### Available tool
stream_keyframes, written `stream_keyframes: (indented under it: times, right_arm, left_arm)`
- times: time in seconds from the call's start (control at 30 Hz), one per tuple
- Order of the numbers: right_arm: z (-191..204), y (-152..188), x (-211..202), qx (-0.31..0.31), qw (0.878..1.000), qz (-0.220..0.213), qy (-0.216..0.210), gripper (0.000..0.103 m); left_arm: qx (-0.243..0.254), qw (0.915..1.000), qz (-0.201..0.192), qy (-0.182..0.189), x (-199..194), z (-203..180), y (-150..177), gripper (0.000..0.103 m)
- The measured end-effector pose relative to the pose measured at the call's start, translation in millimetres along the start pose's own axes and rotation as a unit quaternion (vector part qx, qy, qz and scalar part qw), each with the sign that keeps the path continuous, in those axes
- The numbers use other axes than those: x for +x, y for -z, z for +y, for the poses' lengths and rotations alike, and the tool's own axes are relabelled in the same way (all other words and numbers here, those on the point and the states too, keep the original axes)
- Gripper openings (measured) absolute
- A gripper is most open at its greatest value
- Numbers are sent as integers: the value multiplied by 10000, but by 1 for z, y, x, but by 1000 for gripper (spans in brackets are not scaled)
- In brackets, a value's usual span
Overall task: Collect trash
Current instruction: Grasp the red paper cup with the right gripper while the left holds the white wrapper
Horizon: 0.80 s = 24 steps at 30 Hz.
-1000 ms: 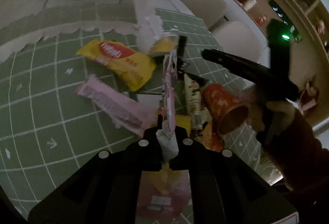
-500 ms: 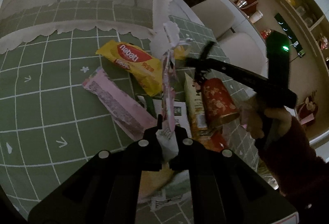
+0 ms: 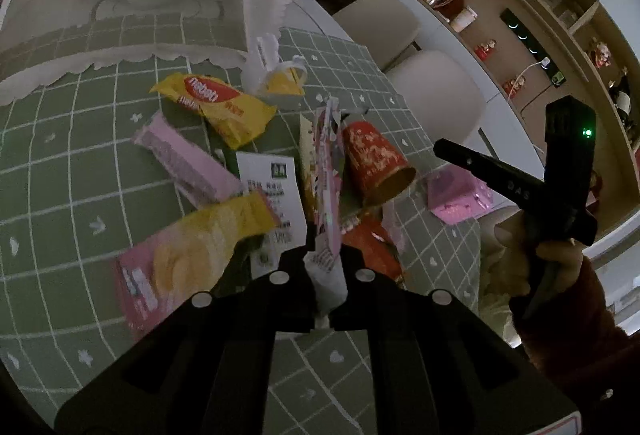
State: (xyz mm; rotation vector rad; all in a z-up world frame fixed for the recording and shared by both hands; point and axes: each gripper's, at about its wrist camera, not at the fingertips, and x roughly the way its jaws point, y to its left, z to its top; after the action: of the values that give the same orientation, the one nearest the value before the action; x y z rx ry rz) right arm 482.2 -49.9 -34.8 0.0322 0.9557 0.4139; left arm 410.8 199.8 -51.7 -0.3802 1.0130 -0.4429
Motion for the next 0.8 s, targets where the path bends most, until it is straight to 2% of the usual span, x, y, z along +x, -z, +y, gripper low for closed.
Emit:
stream_keyframes:
  times: [0.07,0.1,0.13,0.17,0.2,0.4,0.47,0.53,0.67,0.8]
  right_arm:
    - [-4,3,0,206,9997,-60,120,13]
    - [-6,3,2,298,9995,-60,36,33]
    - [-9,3,5,441,9989,-89,-152,49]
    - [-10,3,7,511,9981,-164,-289,51]
    - [-10,2,12,517,9978,-185,-369,51]
    - [4,-5,59,242,9988,284,332,51]
    - [2,-1,72,417,9977,473,234,52]
    - [1,2,74,453,9975,463,281,53]
    - [4,7,55,457,9979,379,264,49]
    - [14,14,11,377,9989,-1,290,47]
  left_arm:
    - [64,9999,-30,-82,-3,-3,4,3]
    - [87,9999,-36,-103,-3,-4,5,3]
    - [109,9999,-39,-118,-3,-5,5,3]
    - [122,9998,-50,-122,-3,-5,5,3]
    - [134,9998,-70,-137,-3,-6,4,3]
    - [113,9993,-225,-284,-5,-3,-3,3]
    - [61,9992,-244,-322,-4,0,-4,3]
    - [16,9991,-245,-357,-4,3,-4,3]
    - [-48,9989,-231,-403,-5,8,-3,3]
    - [-22,9988,-322,-366,-13,1,-2,3]
